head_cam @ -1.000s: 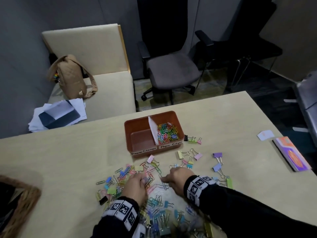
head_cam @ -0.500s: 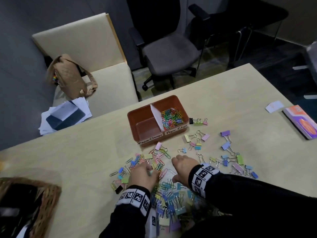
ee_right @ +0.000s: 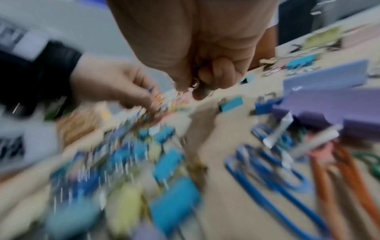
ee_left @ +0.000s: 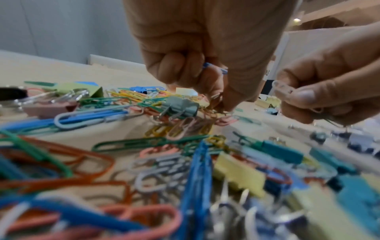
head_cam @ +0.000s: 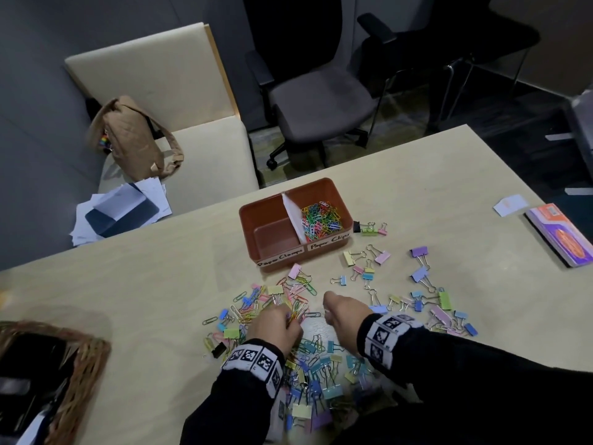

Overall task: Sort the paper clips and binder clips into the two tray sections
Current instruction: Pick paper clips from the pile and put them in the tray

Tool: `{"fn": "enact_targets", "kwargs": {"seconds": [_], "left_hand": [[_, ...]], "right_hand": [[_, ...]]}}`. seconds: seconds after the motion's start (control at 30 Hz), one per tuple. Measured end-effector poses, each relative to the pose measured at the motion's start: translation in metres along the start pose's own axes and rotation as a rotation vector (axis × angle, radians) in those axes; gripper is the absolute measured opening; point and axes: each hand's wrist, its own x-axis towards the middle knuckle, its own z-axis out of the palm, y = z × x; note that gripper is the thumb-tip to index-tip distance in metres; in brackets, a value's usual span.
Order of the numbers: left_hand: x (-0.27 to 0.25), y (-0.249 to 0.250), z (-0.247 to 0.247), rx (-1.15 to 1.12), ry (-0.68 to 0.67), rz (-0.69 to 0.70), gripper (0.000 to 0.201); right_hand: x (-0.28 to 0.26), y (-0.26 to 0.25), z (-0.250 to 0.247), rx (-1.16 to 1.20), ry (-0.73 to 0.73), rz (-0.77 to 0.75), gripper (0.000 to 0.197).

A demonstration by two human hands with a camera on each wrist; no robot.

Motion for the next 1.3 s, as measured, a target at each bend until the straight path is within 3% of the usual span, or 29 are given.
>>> {"fn": "enact_targets", "kwargs": {"seconds": [0.1, 0.2, 0.37, 0.47, 0.6, 0.7, 0.87, 0.97, 1.1, 1.2, 1.3], "left_hand": [[0.001, 0.003, -0.004, -0.285, -0.056, -0.03, 0.011], [0.001, 0.014, -0.015, -0.537, -0.127, -0.044, 0.011], [0.02, 0.048, -0.048, -0.687, -0.122, 0.022, 0.014], [0.044, 0.069, -0.071, -0.742, -0.082, 0.009, 0.019], [0.075, 0.09, -0.097, -0.895, -0.019, -0.12, 0.015], [0.095, 0.09, -0.096, -1.033, -0.021, -0.188, 0.016], [0.1, 0.084, -0.088, -1.093, -0.038, -0.205, 0.037], [0.084, 0.085, -0.089, -1.163, -0.044, -0.165, 0.037], [0.053, 0.064, -0.082, -0.909, -0.007, -0.023, 0.027], [0.031, 0.035, -0.065, -0.676, 0.028, 0.017, 0.019], [0.007, 0.003, -0.041, -0.507, 0.0, 0.003, 0.017]], "right_hand": [[0.006, 0.002, -0.014, 0.422, 0.045, 0.119, 0.017], [0.014, 0.001, -0.032, 0.79, -0.028, 0.17, 0.03], [0.024, -0.01, -0.074, 1.254, -0.064, 0.23, 0.022], [0.031, -0.018, -0.106, 1.358, -0.02, 0.202, 0.024], [0.049, -0.025, -0.143, 1.435, 0.136, 0.225, 0.016], [0.06, -0.027, -0.156, 1.473, 0.139, 0.236, 0.017], [0.055, -0.027, -0.157, 1.378, 0.145, 0.273, 0.037], [0.043, -0.024, -0.149, 1.192, 0.187, 0.212, 0.029], [0.025, -0.009, -0.114, 0.825, 0.225, 0.055, 0.018], [0.013, -0.003, -0.075, 0.417, 0.117, -0.042, 0.013], [-0.001, -0.002, -0.038, 0.067, -0.096, -0.163, 0.017]]}}
